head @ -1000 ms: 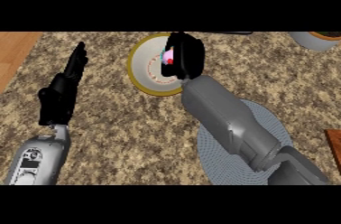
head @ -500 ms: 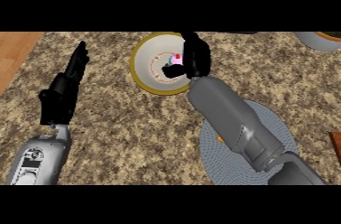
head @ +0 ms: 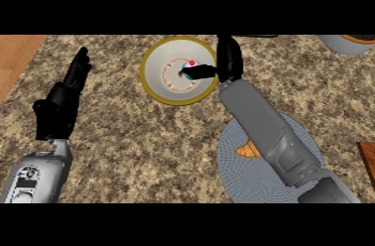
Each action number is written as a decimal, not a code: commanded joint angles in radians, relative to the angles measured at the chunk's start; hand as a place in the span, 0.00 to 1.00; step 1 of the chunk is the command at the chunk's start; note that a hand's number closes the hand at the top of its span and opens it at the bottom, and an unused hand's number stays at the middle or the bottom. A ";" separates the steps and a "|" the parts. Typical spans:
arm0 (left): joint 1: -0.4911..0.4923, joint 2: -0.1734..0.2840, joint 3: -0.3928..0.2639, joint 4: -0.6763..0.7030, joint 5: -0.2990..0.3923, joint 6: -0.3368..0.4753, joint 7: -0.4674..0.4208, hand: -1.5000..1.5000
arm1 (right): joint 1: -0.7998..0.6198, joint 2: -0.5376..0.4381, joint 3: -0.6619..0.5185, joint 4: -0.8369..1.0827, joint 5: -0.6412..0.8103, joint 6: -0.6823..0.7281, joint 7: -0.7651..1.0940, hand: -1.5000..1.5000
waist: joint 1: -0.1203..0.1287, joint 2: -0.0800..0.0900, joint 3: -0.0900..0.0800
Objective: Pick the cupcake from the placemat and place it in the bowl
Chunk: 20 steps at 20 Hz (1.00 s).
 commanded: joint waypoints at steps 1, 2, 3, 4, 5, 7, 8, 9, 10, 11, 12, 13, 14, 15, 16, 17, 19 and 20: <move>0.026 0.012 0.029 0.007 0.019 -0.009 -0.020 0.50 | 0.001 -0.006 -0.101 0.045 -0.083 0.081 -0.127 0.00 | -0.024 -0.009 -0.001; -0.025 -0.004 0.019 0.031 0.002 0.009 0.013 0.50 | 0.031 0.014 -0.108 0.044 -0.092 0.103 -0.175 0.00 | -0.043 -0.013 -0.001; 0.012 0.020 0.044 0.061 0.012 -0.006 -0.052 0.50 | 0.009 -0.017 -0.141 0.044 -0.117 0.137 -0.186 0.00 | -0.043 -0.013 -0.002; -0.011 0.009 0.035 0.032 0.001 0.008 -0.004 0.50 | 0.042 -0.023 -0.149 0.039 -0.121 0.153 -0.227 0.00 | -0.058 -0.021 -0.002; 0.009 -0.022 0.001 0.030 -0.047 0.051 0.003 0.50 | 0.023 -0.073 -0.171 0.049 -0.142 0.230 -0.233 0.00 | -0.055 -0.020 -0.001; 0.099 -0.018 0.020 -0.023 0.000 0.022 -0.028 0.50 | 0.125 -0.066 -0.192 -0.005 -0.174 0.279 -0.329 0.00 | -0.067 -0.030 -0.002; 0.057 0.001 0.044 -0.009 0.007 0.012 -0.011 0.50 | 0.100 -0.064 -0.185 0.001 -0.161 0.299 -0.300 0.00 | -0.076 -0.032 -0.002; 0.046 0.029 0.058 -0.016 0.021 -0.017 0.013 0.50 | 0.096 -0.065 -0.202 0.035 -0.170 0.329 -0.334 0.00 | -0.069 -0.030 -0.002; 0.063 0.001 0.043 0.020 -0.006 0.013 -0.030 0.50 | 0.155 -0.044 -0.192 -0.002 -0.173 0.349 -0.370 0.00 | -0.081 -0.032 -0.002; 0.065 0.011 0.057 0.003 0.003 0.006 -0.012 0.50 | 0.161 -0.068 -0.176 -0.056 -0.168 0.391 -0.315 0.00 | -0.090 -0.038 -0.003; 0.058 0.031 0.086 0.037 0.028 -0.016 -0.049 0.50 | 0.207 -0.057 -0.175 -0.033 -0.162 0.404 -0.395 0.00 | -0.087 -0.034 -0.003; 0.076 0.013 0.055 -0.023 0.009 -0.012 0.028 0.50 | 0.183 -0.073 -0.173 -0.077 -0.156 0.408 -0.317 0.00 | -0.089 -0.038 -0.003; 0.088 0.027 0.074 0.008 0.011 -0.014 -0.045 0.50 | 0.245 -0.079 -0.160 -0.092 -0.155 0.458 -0.380 0.00 | -0.092 -0.038 -0.003; 0.061 0.007 0.063 -0.013 -0.009 0.010 0.010 0.50 | 0.241 -0.065 -0.158 -0.107 -0.141 0.436 -0.352 0.00 | -0.091 -0.038 -0.003; 0.037 0.015 0.094 0.064 0.019 -0.005 -0.048 0.50 | 0.268 -0.102 -0.154 -0.126 -0.147 0.498 -0.352 0.00 | -0.097 -0.037 -0.003; 0.003 0.030 0.075 -0.013 0.003 -0.015 0.058 0.50 | 0.283 -0.069 -0.148 -0.134 -0.130 0.454 -0.372 0.00 | -0.093 -0.038 -0.003; 0.060 0.029 0.093 0.002 0.011 -0.018 0.004 0.50 | 0.409 -0.063 -0.106 -0.279 -0.113 0.447 -0.354 0.00 | -0.102 -0.042 -0.003; 0.055 0.009 0.075 0.008 -0.003 -0.013 -0.012 0.50 | 0.316 -0.032 -0.152 -0.128 -0.105 0.433 -0.393 0.00 | -0.087 -0.035 -0.003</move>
